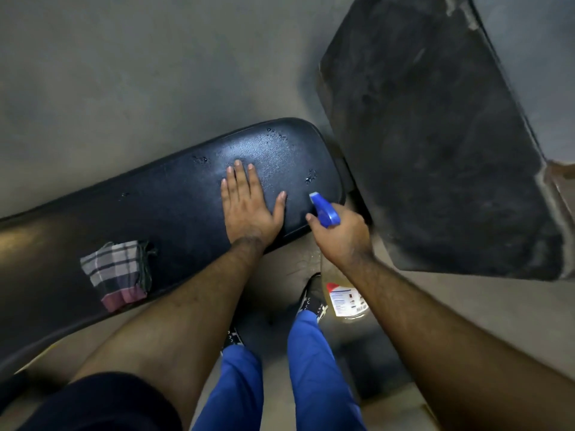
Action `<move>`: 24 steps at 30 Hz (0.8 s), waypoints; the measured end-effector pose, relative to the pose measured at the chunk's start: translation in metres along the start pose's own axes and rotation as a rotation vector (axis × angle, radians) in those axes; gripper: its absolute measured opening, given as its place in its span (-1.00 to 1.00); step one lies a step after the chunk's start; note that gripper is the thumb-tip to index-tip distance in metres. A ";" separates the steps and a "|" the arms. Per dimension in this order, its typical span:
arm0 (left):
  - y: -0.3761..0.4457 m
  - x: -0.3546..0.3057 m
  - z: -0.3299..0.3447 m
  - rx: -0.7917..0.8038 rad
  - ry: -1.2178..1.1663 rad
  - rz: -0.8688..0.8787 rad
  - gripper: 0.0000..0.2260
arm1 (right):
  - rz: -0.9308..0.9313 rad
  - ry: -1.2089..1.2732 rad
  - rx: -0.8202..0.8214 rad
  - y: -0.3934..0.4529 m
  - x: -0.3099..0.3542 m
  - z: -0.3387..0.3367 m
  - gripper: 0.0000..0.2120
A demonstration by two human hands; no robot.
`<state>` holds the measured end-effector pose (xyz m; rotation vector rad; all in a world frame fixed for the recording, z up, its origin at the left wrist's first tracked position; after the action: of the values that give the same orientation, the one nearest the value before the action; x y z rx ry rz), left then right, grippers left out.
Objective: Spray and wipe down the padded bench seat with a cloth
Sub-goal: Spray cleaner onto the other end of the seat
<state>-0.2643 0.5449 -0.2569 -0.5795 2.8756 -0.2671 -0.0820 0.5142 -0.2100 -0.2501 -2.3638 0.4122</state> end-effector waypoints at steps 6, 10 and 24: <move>-0.019 0.058 -0.029 -0.089 -0.209 -0.077 -0.41 | -0.176 -0.050 0.075 -0.030 0.047 0.040 -0.75; -0.019 0.122 -0.027 -0.097 -0.027 -0.081 -0.37 | -0.171 -0.075 0.071 -0.043 0.077 0.069 -0.74; -0.023 0.189 -0.069 -0.072 0.059 -0.064 -0.44 | -0.214 -0.124 0.228 -0.088 0.126 0.127 -0.73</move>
<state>-0.4424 0.4580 -0.2143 -0.6893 2.9372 -0.1938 -0.2661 0.4408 -0.1880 0.1374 -2.4060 0.6019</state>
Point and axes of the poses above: each hand's wrist, its own y-axis towards the middle knuckle, its own z-axis out of the palm, x = y × z, the point moved 5 cm from there along y, towards the middle knuckle, and after that the axes turned 14 degrees about -z, right-handed, at the moved point
